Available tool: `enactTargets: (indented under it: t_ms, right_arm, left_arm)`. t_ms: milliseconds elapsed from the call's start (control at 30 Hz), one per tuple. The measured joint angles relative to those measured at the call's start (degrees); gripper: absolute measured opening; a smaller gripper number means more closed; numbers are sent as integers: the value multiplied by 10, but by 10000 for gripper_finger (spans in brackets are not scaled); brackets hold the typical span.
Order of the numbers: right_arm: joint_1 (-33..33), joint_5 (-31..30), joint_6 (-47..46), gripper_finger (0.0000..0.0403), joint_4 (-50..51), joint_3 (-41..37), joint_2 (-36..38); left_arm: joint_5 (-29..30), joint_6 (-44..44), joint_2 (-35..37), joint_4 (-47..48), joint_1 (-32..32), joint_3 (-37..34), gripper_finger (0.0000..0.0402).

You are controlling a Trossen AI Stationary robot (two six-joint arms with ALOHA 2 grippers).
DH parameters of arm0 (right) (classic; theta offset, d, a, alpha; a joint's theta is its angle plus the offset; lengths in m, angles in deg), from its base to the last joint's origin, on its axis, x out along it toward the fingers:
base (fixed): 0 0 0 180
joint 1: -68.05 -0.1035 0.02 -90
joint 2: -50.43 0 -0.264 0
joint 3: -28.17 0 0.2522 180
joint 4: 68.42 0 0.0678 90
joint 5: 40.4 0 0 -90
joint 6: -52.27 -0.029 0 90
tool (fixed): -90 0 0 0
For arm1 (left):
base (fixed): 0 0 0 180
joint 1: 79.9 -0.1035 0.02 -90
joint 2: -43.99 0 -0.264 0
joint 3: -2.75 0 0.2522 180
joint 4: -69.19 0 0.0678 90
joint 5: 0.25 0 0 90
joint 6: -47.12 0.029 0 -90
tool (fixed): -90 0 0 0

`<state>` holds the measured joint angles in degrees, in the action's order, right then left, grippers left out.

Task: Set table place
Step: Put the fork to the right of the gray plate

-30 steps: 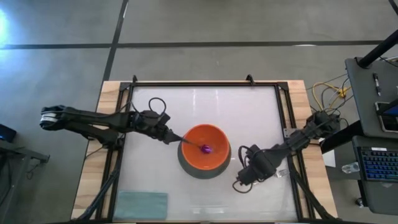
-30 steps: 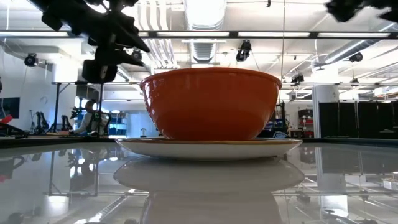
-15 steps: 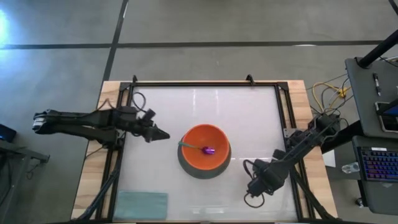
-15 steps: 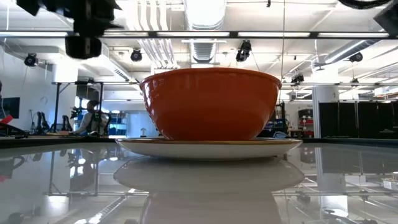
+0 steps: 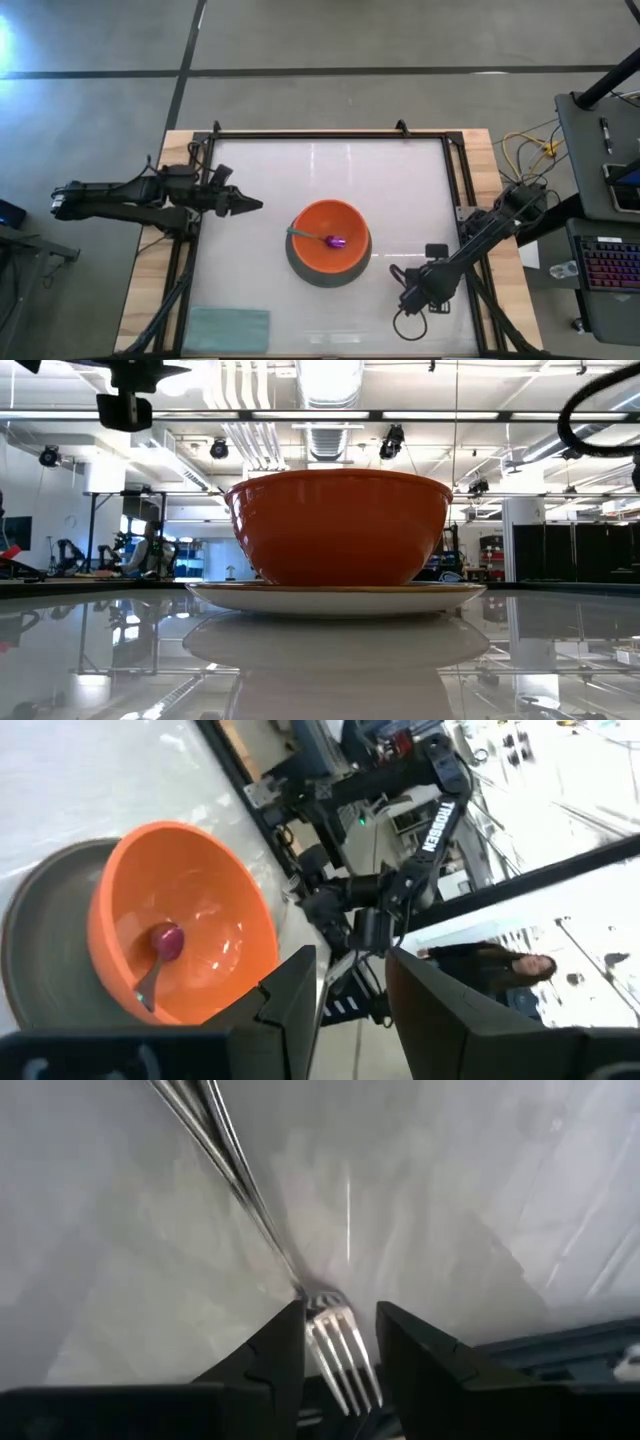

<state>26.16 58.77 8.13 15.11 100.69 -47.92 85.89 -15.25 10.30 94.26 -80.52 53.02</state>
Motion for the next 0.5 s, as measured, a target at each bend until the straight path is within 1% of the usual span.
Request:
enactTargets:
  t_ms: [233,400,500]
  right_arm:
    - [-4,2,7,118,-15,-33,0]
    - [-13,26,7,118,-46,-35,1]
    - [-22,26,7,118,-50,-27,1]
  left_arm:
    - [9,-3,-16,2,0,0,108]
    - [10,-4,-38,1,0,0,108]
    - [10,-4,-49,0,0,0,108]
